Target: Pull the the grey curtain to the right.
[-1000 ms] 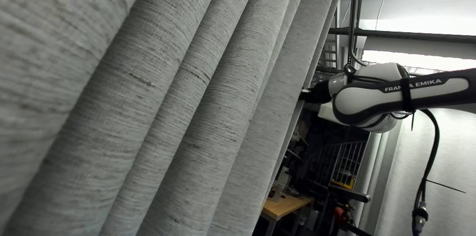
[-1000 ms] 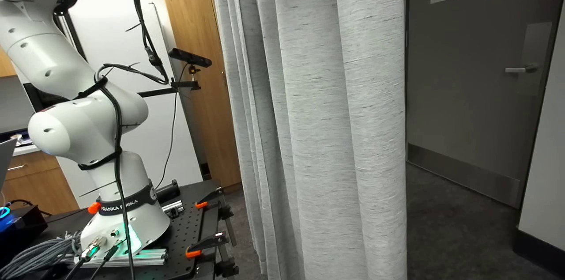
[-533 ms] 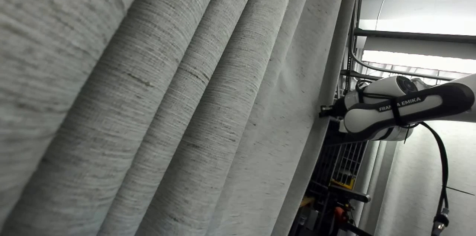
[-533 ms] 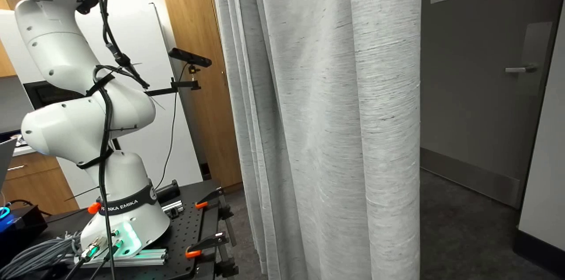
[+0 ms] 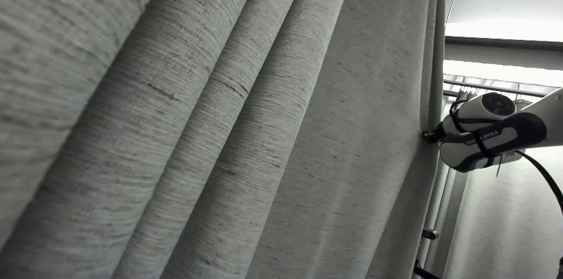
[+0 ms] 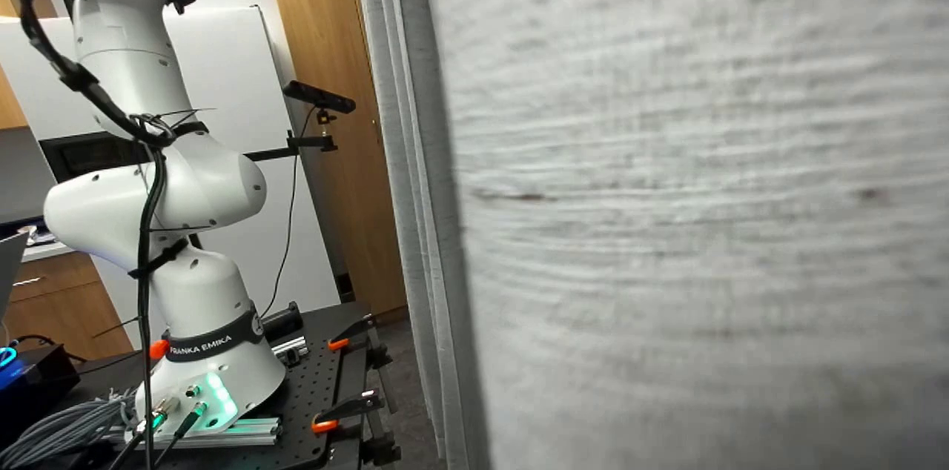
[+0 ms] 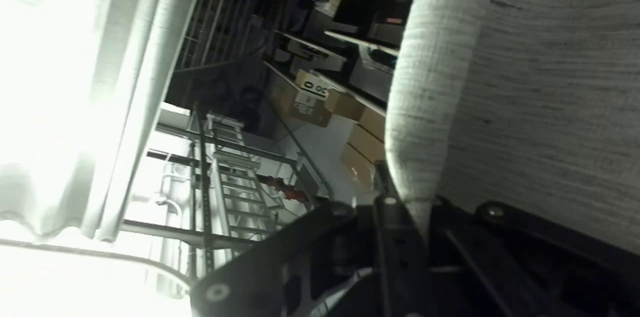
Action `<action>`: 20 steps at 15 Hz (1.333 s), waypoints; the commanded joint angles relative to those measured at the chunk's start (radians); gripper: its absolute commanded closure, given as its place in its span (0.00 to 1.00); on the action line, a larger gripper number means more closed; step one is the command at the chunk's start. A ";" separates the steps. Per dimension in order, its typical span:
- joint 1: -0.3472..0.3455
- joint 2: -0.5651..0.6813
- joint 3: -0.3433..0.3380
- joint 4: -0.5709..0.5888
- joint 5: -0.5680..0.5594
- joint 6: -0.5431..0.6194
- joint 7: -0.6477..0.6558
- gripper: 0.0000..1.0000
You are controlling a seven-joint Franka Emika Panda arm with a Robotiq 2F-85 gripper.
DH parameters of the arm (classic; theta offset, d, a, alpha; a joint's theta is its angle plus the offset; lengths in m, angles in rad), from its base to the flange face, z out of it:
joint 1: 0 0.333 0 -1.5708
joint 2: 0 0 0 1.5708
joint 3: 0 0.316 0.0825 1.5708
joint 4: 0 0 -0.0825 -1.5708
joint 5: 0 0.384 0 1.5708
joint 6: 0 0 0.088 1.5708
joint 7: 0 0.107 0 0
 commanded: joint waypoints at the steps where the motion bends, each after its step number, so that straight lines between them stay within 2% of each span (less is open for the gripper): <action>1: -0.263 0.041 0.187 0.123 -0.119 -0.163 0.165 1.00; 3: -0.371 0.026 0.289 0.161 -0.202 -0.264 0.274 1.00; 5: -0.431 0.019 0.373 0.187 -0.268 -0.334 0.361 1.00; 9: -0.480 0.043 0.489 0.242 -0.320 -0.467 0.449 1.00; 14: -0.435 0.072 0.567 0.241 -0.288 -0.496 0.391 1.00; 17: -0.365 0.101 0.593 0.229 -0.267 -0.445 0.268 1.00; 20: -0.331 0.113 0.646 0.243 -0.291 -0.494 0.196 1.00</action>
